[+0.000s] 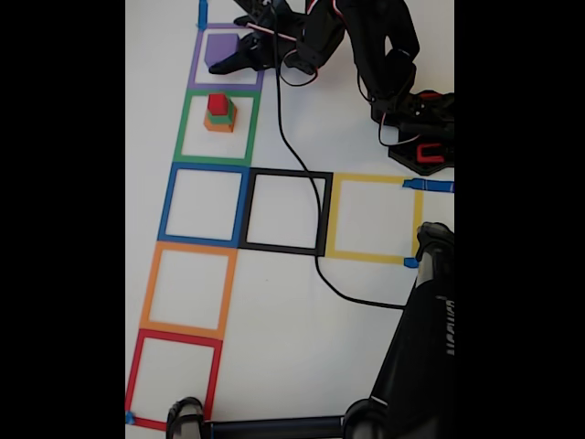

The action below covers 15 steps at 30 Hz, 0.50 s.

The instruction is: Tower of hanoi

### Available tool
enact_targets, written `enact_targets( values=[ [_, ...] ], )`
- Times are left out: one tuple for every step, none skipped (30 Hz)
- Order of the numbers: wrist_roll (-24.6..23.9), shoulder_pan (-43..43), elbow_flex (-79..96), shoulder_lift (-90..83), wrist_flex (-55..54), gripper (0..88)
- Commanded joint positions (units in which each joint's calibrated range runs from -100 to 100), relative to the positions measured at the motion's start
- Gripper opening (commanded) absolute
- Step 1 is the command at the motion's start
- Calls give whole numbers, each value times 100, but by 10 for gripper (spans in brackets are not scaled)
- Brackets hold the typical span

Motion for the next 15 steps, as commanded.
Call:
enact_targets(
  values=[
    [0,-10,-161,-14,-124,394],
    [0,-10,-143,3,-124,393],
    [0,-10,-107,11,-124,393],
    [0,-10,-88,11,-124,393],
    [0,-10,-79,19,-124,394],
    [0,-10,-79,43,-124,394],
    [0,-20,-79,59,-124,394],
    [0,-20,-107,83,-124,392],
    [0,-29,-116,107,-124,389],
    [0,-29,-125,140,-124,389],
    [0,-29,-125,164,-156,388],
    [0,-39,-125,196,-164,387],
    [0,-39,-134,221,-172,385],
    [0,-58,-134,237,-197,384],
    [0,-68,-134,245,-197,381]
  ],
)
